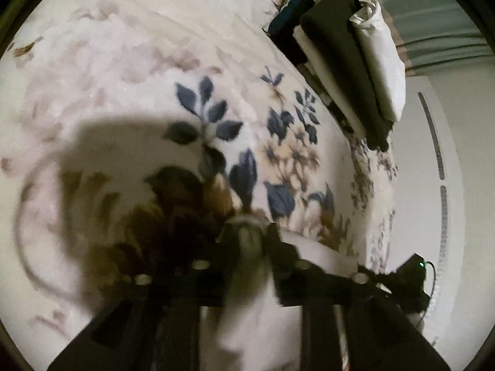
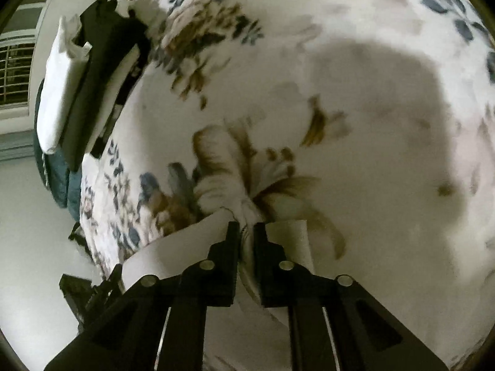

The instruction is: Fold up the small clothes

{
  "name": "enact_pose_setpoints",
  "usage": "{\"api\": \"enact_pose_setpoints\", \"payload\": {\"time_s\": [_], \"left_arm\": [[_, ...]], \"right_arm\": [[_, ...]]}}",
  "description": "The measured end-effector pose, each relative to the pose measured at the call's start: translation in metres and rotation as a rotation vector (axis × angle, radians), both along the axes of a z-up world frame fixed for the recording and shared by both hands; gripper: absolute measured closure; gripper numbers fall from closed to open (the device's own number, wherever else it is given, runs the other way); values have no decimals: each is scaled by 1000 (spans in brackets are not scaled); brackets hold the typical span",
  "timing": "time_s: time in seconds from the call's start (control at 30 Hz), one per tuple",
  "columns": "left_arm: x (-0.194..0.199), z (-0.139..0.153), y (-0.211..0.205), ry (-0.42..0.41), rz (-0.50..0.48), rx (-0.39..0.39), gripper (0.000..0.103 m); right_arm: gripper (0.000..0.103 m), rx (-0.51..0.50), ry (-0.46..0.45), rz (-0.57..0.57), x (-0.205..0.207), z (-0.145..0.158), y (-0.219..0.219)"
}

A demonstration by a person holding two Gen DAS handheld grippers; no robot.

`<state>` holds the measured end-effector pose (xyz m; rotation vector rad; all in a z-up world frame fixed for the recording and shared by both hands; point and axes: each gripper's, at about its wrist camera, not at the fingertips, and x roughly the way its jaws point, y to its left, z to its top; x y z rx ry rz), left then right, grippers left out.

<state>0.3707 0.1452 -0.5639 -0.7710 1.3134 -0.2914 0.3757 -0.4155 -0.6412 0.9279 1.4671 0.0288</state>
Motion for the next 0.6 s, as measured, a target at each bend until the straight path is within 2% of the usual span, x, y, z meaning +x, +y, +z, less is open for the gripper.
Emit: {"api": "enact_pose_setpoints", "payload": {"time_s": [0.03,0.07,0.1,0.23,0.4,0.47,0.5,0.53,0.6], "left_arm": [[-4,2,4,-13,-3,-30,57],[-8,3,7,-20,-1,-36,46],[-13,1,11,-24,3,-40,36],[-29,-26,17,47,19,-114,36],[-30,-41,0,54,-3,-187,36],[-28,-38,-7,37,2,-183,39],[-28,-35,-10,25,-6,-178,55],[-26,-33,-14,23,-25,-160,83],[-26,-26,-15,11,-26,-137,86]], "right_arm": [[63,21,-3,-4,-2,1,-4],[42,28,-9,-9,-4,2,-8],[34,37,-10,-5,-8,1,-12],[34,166,57,25,-29,-30,-20],[34,343,78,12,-43,-63,-10],[34,368,62,-3,-44,-65,-4],[38,382,51,-2,-44,-64,-1],[44,381,50,5,-44,-64,3],[70,349,47,16,-45,-62,8]]}}
